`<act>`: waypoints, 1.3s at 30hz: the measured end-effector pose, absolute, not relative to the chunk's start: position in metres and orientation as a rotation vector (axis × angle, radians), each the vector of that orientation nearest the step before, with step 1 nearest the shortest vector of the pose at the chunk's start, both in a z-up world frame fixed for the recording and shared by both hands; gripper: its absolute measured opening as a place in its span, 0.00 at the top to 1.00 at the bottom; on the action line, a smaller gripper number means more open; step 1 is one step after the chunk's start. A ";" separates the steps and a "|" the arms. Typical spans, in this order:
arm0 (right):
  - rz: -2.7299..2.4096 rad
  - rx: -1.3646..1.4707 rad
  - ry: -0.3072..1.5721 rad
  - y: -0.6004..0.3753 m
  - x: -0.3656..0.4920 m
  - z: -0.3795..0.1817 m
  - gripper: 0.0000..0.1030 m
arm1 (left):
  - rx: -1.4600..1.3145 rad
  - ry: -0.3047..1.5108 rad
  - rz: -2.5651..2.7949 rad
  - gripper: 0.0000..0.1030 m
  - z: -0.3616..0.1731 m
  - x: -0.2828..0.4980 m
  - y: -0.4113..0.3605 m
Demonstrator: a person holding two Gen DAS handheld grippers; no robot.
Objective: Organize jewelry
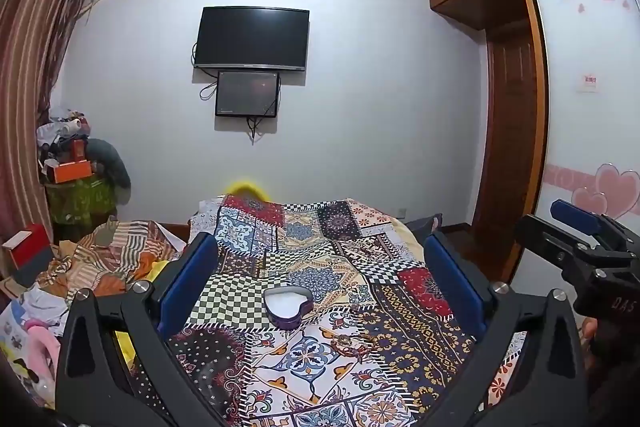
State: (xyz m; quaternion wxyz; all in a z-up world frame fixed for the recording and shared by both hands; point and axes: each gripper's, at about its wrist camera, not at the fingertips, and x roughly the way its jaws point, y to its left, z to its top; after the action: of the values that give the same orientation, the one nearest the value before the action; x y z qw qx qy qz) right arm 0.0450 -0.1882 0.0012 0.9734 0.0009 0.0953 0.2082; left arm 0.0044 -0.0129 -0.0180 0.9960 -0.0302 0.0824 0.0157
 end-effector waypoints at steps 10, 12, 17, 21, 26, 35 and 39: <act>0.421 0.004 0.195 -0.188 0.048 -0.001 0.02 | -0.059 0.172 0.029 0.00 -0.017 0.004 -0.013; 0.420 0.004 0.196 -0.188 0.048 -0.001 0.02 | -0.059 0.173 0.028 0.00 -0.015 0.004 -0.011; 0.419 0.007 0.197 -0.187 0.047 -0.002 0.02 | -0.058 0.180 0.030 0.00 -0.019 0.007 -0.012; 0.420 0.009 0.198 -0.189 0.048 -0.001 0.02 | -0.061 0.185 0.026 0.00 -0.018 0.006 -0.010; 0.418 0.010 0.198 -0.190 0.049 -0.002 0.02 | -0.063 0.188 0.025 0.00 -0.019 0.008 -0.010; 0.417 0.010 0.199 -0.192 0.049 -0.002 0.02 | -0.064 0.193 0.022 0.00 -0.017 0.009 -0.010; 0.418 0.010 0.200 -0.192 0.049 -0.002 0.02 | -0.062 0.194 0.021 0.00 -0.017 0.009 -0.009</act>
State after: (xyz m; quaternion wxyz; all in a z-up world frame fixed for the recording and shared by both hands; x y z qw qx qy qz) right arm 0.0489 -0.1919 -0.0023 0.9733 0.0052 0.0992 0.2070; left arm 0.0094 -0.0093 -0.0172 0.9948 -0.0310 0.0967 0.0107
